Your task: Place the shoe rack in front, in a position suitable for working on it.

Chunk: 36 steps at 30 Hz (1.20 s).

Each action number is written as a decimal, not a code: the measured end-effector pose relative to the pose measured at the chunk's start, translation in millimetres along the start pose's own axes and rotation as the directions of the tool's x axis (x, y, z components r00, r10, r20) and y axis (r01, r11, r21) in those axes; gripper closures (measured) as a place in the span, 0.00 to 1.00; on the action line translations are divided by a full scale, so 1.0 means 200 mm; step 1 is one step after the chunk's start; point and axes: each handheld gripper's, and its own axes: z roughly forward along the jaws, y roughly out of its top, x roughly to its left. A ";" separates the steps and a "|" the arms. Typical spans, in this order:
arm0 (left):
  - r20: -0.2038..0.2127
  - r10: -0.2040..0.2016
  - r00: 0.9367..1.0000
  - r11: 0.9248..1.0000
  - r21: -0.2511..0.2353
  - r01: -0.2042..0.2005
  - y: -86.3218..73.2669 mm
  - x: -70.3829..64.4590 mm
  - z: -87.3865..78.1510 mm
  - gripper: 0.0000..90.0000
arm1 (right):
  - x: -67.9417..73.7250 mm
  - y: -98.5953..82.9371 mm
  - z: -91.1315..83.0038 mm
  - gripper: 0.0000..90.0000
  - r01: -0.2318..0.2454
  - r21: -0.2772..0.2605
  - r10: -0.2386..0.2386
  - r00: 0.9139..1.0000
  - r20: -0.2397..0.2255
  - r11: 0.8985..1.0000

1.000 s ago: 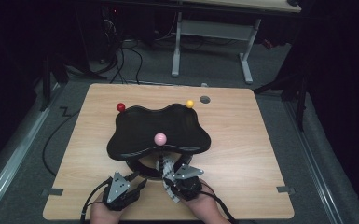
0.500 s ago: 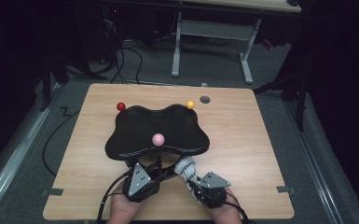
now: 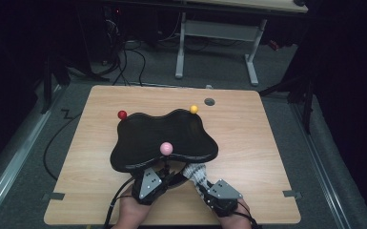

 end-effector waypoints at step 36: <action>-0.035 -0.042 0.998 0.999 -0.004 0.042 -0.08 0.12 -0.15 0.82 | 0.29 0.09 0.23 0.86 0.163 -0.025 -0.162 0.986 0.027 0.986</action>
